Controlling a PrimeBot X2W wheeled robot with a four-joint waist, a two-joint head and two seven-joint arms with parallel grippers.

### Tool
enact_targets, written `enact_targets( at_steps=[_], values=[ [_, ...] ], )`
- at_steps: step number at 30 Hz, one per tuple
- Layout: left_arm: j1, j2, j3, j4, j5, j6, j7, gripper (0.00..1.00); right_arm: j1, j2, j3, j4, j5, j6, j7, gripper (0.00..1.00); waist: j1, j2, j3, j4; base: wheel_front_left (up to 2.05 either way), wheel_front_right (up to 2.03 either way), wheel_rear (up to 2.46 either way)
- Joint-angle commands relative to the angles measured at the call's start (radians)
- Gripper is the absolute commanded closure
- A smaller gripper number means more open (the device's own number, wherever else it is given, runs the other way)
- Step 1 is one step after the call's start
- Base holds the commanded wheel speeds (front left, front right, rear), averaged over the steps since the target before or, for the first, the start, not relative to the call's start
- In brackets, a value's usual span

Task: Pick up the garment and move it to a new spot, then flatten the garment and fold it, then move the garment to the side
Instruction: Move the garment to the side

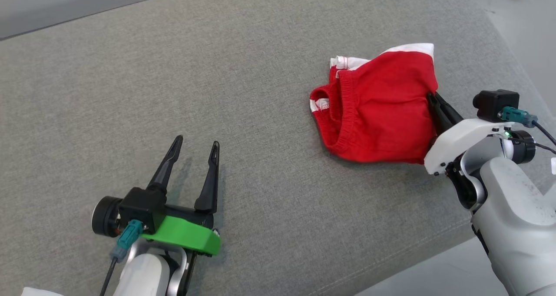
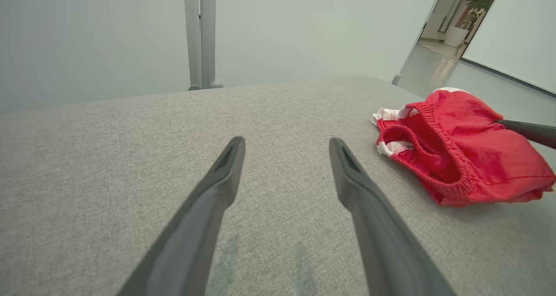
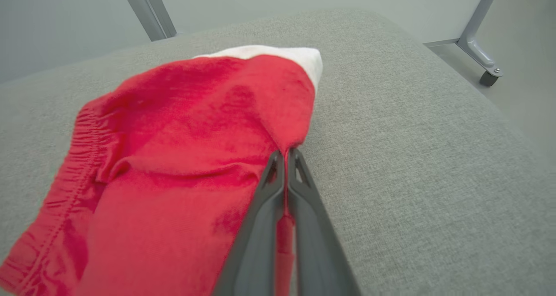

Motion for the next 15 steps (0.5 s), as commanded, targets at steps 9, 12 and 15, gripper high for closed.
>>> enact_targets(
  at_steps=[9, 12, 15],
  values=[
    [-0.027, 0.016, 0.004, -0.027, -0.001, 0.015, 0.01, 0.0, -0.115, -0.021, 0.008, 0.053, -0.064, -0.001, -0.062, 1.0, 0.0, -0.0001, 0.071, 0.027, 0.0, 0.0, 0.0],
    [-0.031, 0.018, 0.001, -0.034, 0.0, 0.018, 0.013, 0.0, -0.166, -0.046, -0.006, 0.086, -0.08, -0.001, -0.07, 1.0, 0.0, -0.0001, 0.082, 0.061, 0.0, 0.0, 0.0],
    [-0.038, 0.021, 0.002, -0.042, 0.0, 0.023, 0.012, 0.0, -0.219, -0.076, -0.026, 0.13, -0.103, -0.001, -0.075, 1.0, 0.0, -0.0001, 0.097, 0.095, 0.0, 0.0, 0.0]
  ],
)
